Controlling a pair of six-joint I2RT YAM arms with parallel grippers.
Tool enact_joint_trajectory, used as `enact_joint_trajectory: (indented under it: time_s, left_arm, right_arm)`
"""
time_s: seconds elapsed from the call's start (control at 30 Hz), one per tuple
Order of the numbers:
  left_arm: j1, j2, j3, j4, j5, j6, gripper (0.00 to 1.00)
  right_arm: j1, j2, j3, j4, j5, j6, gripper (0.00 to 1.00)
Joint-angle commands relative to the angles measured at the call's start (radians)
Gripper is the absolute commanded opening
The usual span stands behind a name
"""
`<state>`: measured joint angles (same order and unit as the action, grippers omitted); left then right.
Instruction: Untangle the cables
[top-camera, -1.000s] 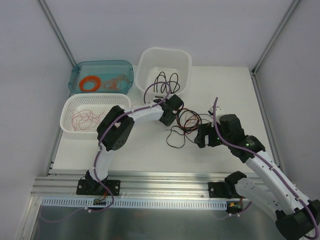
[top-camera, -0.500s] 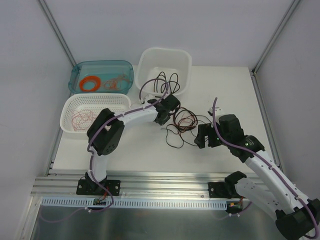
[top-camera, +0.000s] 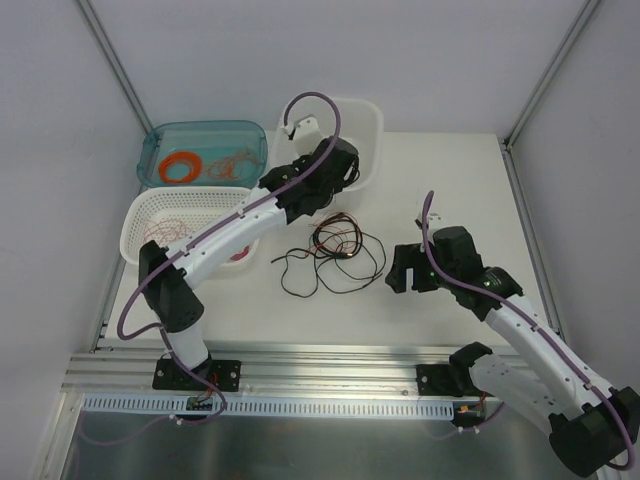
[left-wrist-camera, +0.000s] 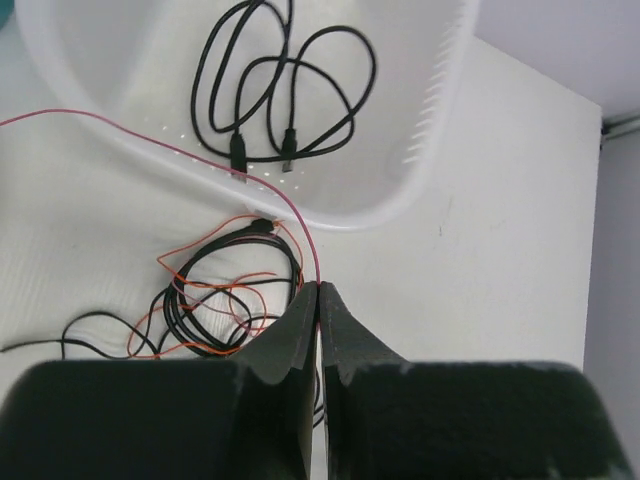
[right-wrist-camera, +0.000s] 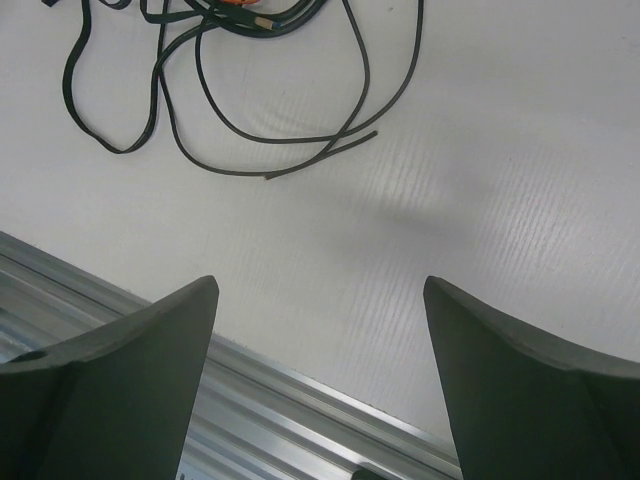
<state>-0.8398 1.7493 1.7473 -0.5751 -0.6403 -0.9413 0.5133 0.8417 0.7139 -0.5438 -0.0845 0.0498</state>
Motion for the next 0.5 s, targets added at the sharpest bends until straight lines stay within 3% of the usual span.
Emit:
enact_joint_trajectory:
  time_s: [0.0,0.27,0.47]
  left_arm:
    - [-0.036,-0.042,0.101,-0.003,-0.044,0.241,0.00]
    - [-0.024,-0.149,0.184,-0.002,-0.154,0.539,0.00]
    - [0.060,-0.289,0.244,-0.005,-0.111,0.666,0.00]
  right_arm:
    - [0.005,0.007,0.005,0.051,0.008,0.036,0.88]
    - [0.004,0.000,0.004,0.048,0.002,0.042,0.88]
    - [0.005,0.014,-0.002,0.059,-0.012,0.051,0.88]
